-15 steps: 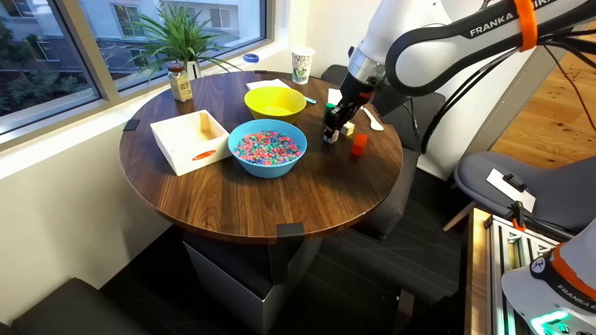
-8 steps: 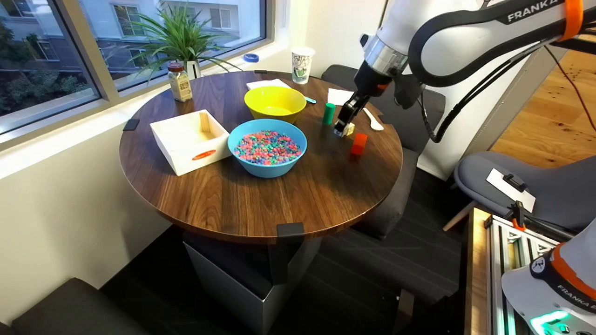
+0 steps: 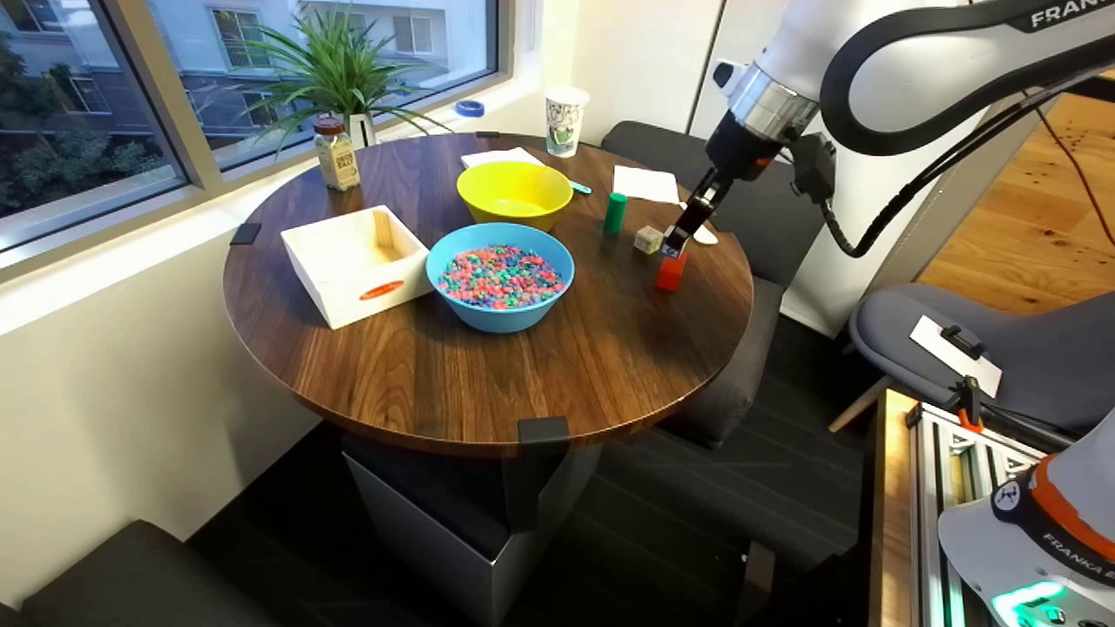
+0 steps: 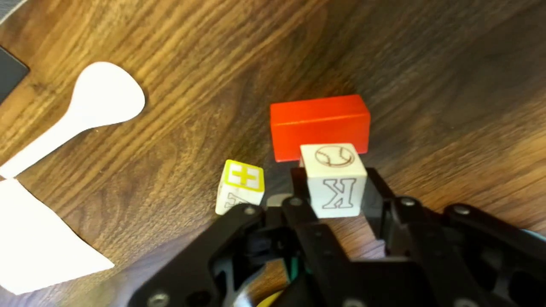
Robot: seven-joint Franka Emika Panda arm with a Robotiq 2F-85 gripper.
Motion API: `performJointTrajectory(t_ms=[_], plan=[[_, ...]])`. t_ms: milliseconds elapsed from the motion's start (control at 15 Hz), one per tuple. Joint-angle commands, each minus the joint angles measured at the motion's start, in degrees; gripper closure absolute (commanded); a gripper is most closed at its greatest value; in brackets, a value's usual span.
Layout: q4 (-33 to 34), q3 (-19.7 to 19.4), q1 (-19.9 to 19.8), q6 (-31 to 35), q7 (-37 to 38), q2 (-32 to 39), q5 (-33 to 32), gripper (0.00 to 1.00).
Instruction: Stack the wooden blocks and the green cylinder on top of the orange block
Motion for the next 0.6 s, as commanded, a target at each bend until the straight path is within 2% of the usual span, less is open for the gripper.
performJointTrajectory(t_ms=[0, 533], plan=[[-2.84, -1.62, 0.76, -2.61, -4.3, -3.76, 1.8, 0.9], [-3.78, -3.71, 2.07, -1.4, -10.27, -3.85, 4.79, 0.9]])
